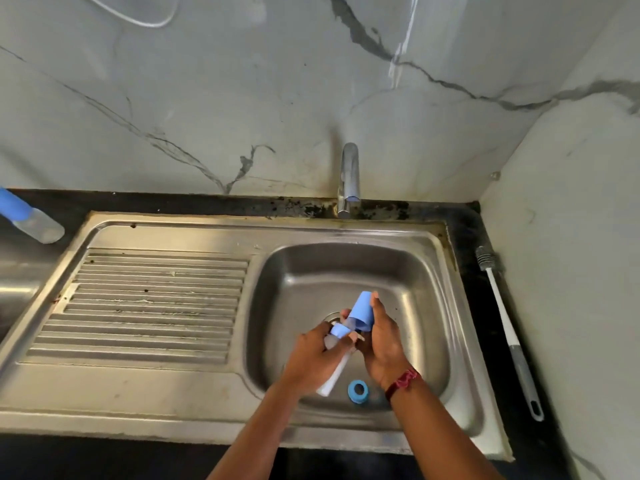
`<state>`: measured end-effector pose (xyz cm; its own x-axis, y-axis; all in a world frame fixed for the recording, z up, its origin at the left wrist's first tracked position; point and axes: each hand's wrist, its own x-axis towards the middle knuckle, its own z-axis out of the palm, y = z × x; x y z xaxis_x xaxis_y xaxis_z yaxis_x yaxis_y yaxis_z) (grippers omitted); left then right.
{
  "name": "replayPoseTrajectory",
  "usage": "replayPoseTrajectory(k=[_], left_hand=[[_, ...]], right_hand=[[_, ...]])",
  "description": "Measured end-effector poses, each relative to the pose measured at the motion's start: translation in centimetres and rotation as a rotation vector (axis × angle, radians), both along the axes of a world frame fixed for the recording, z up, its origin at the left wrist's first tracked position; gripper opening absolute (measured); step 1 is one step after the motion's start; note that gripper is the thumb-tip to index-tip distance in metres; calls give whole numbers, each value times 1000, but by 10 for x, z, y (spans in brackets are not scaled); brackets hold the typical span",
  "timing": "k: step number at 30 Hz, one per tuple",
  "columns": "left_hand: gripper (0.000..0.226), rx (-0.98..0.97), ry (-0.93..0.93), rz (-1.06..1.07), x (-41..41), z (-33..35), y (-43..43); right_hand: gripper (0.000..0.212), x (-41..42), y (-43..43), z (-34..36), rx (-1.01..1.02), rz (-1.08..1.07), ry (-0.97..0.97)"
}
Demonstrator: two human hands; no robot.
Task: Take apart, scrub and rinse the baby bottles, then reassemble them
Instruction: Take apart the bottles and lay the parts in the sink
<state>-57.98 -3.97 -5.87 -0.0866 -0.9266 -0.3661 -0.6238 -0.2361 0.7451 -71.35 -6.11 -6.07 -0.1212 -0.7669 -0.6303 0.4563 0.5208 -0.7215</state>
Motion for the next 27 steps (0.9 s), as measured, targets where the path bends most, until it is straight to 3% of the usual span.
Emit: replayPoseTrajectory(k=[10,18,21,27], left_hand=[[34,72,-24,-33,12,-15,-20],[37,160,29,75,20,-34,-41],[44,154,18,101,24,-39,-42],[35,128,127,243,26,-36,-42]], right_hand=[[31,-23,-32,-5,-67,31,103],[24,-66,-49,-52,-19,224,457],[30,-74,-46,-77,30,373,685],[30,-77,-38,-105,47,743,1056]])
